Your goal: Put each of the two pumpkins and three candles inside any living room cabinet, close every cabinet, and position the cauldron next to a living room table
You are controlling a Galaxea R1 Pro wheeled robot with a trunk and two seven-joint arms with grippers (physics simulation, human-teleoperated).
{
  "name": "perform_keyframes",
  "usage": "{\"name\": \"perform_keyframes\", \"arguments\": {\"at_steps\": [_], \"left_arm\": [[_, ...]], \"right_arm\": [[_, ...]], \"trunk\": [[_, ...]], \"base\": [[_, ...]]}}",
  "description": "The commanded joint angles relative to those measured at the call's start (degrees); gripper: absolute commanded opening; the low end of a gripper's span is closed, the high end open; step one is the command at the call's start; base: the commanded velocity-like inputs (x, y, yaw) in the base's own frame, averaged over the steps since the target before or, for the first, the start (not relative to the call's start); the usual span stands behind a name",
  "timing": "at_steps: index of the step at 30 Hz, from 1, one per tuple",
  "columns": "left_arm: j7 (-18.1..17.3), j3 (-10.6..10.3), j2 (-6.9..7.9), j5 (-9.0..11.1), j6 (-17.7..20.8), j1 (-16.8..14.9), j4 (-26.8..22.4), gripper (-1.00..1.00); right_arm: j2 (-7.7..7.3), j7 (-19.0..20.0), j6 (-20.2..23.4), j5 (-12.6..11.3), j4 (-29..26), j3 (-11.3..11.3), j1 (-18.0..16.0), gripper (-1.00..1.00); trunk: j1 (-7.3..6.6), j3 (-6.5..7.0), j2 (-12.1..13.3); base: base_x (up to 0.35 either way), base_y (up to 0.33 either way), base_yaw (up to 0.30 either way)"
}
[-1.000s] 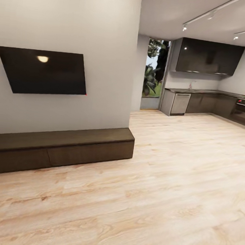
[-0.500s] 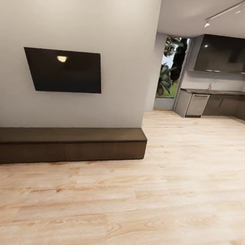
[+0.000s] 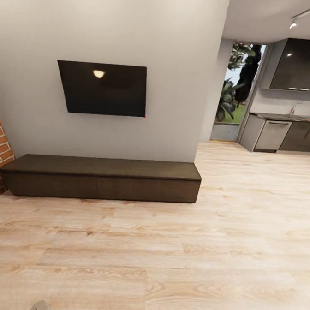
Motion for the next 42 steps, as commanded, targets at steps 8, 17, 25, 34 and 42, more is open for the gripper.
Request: {"name": "perform_keyframes", "arguments": {"at_steps": [8, 17, 25, 34, 42], "left_arm": [[0.06, 0.08, -1.02, 0.14, -0.08, -0.03, -0.82, 1.0], [-0.2, 0.26, -1.6, 0.4, -0.32, -0.05, -1.42, 1.0], [-0.22, 0.01, -1.76, -0.16, 0.55, -0.31, -5.54, 1.0], [-0.14, -0.09, -1.12, -0.29, 6.47, -3.73, -12.56, 1.0], [0.34, 0.0, -0.52, -0.02, 22.66, -11.14, -24.18, 1.0]], "right_arm": [[0.0, -0.01, -0.21, 0.02, -0.11, 0.01, -0.03, 1.0], [0.04, -0.01, -0.31, -0.02, -0.37, 0.03, -0.03, 1.0], [0.13, -0.01, -0.6, 0.02, -0.39, 0.05, -0.03, 1.0], [0.33, -0.15, -0.47, -0.08, -0.99, -0.06, -0.06, 1.0], [0.27, -0.67, 16.96, -0.04, -26.54, -0.13, -1.38, 1.0]], "trunk": [[0.0, -0.09, -0.02], [0.0, -0.09, -0.02], [0.0, -0.09, -0.02], [0.0, -0.09, -0.02], [0.0, -0.09, -0.02]], "base": [[0.0, 0.0, 0.026], [0.015, -0.003, 0.001], [0.245, -0.039, 0.0], [0.322, -0.002, 0.0], [0.31, 0.0, 0.0]]}}
